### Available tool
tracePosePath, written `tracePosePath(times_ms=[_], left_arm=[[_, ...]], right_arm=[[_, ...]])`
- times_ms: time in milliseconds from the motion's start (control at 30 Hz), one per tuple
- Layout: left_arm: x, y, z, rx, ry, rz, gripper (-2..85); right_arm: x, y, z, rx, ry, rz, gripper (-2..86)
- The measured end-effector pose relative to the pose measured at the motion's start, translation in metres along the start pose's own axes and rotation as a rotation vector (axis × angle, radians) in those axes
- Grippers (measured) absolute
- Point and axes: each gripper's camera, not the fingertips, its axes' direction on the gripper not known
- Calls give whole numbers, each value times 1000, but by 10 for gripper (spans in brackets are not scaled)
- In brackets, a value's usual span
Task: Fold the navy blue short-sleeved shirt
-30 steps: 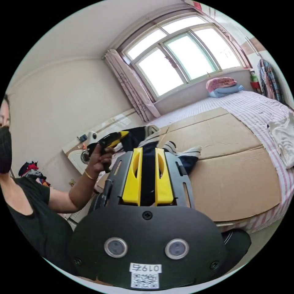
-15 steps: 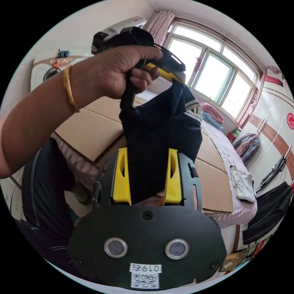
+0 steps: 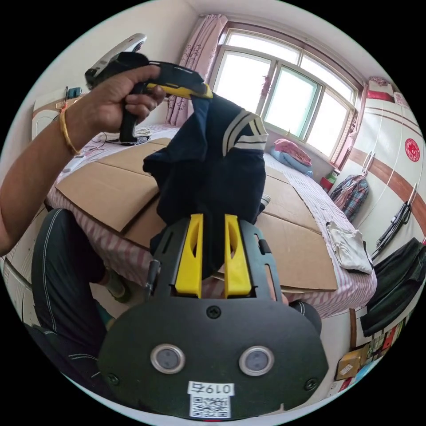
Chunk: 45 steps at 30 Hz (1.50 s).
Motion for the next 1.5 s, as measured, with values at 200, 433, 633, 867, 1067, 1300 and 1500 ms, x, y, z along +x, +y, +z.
tracePosePath(times_ms=[200,433,633,867,1067,1300,1500], left_arm=[[-3,2,7,-12,-3,-46,38],[-12,-3,-7,-34,-55,-12,38],[-43,-8,-22,-63,32,-12,37],[-49,-26,-82,-1,117,89,36],[-31,-69,-181,200,127,185,31],[13,-140,-286,336,-93,288,25],[57,-154,-378,455,-278,374,16]], right_arm=[[-52,19,51,-84,5,-129,135],[-65,55,64,-101,34,-192,61],[-46,87,33,-11,125,-141,-5],[14,51,-33,173,220,-66,-8],[23,-33,-107,412,403,-159,-9],[41,-130,-223,611,519,-158,-10],[33,-158,-304,727,630,-197,-9]])
